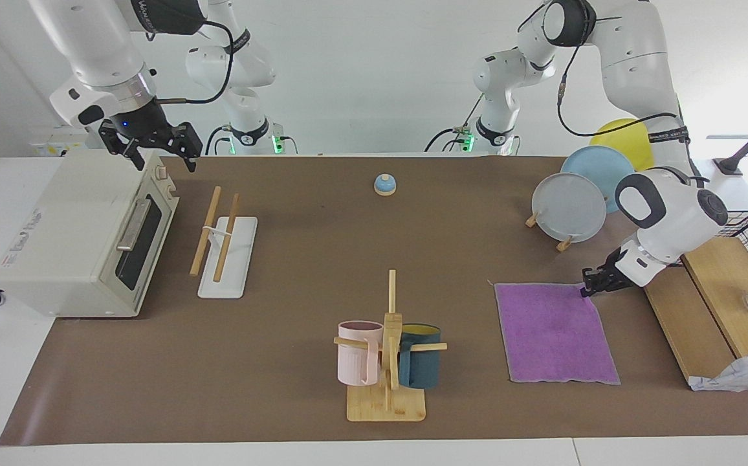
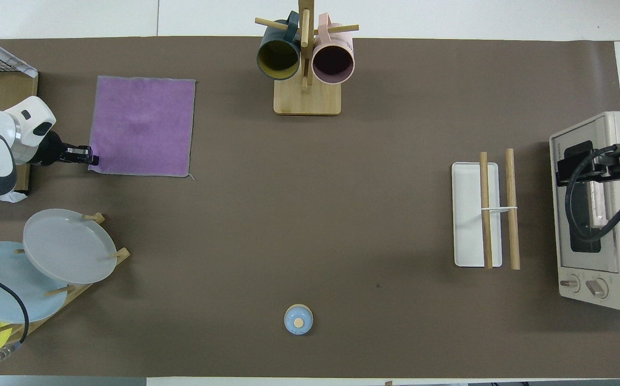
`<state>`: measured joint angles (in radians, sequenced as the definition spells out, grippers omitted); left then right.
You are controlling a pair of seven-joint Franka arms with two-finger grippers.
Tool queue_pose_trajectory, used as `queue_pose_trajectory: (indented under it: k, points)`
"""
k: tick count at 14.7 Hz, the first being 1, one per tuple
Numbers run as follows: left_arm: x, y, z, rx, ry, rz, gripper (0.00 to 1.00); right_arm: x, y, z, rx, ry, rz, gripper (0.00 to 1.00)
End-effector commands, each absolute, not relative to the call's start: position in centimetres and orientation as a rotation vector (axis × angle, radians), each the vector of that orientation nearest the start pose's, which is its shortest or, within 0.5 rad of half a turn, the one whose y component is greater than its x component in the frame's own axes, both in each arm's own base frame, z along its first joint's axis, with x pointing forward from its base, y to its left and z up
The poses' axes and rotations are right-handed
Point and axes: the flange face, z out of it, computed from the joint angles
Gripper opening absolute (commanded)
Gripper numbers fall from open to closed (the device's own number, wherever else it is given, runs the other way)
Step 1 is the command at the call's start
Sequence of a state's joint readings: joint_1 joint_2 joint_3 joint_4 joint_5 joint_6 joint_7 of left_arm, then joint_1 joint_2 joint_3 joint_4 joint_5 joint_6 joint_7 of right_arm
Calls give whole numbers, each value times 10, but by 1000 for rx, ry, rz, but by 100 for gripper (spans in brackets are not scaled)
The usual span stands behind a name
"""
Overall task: Fold towel and hang on rack
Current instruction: 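Grasp the towel edge nearest the left gripper and lift it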
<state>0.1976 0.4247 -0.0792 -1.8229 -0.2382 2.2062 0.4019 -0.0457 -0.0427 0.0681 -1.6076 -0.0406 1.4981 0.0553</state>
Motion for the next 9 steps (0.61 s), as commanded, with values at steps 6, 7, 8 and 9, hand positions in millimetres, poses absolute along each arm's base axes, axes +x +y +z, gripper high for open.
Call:
queue_pose_trajectory:
  k: [6,7,8,9]
  points:
    - [655,26,358,-3316,423,-198,0,533,6,626,-3160,45,108,100]
    - [652,16,369,-3309,451,-209,0,533,6,626,-3160,45,108,100]
    - [650,7,376,-3290,492,-211,0,533,6,626,-3160,45,108,100]
    - [645,-4,382,-3267,543,-194,0,533,6,626,-3160,45,108,100]
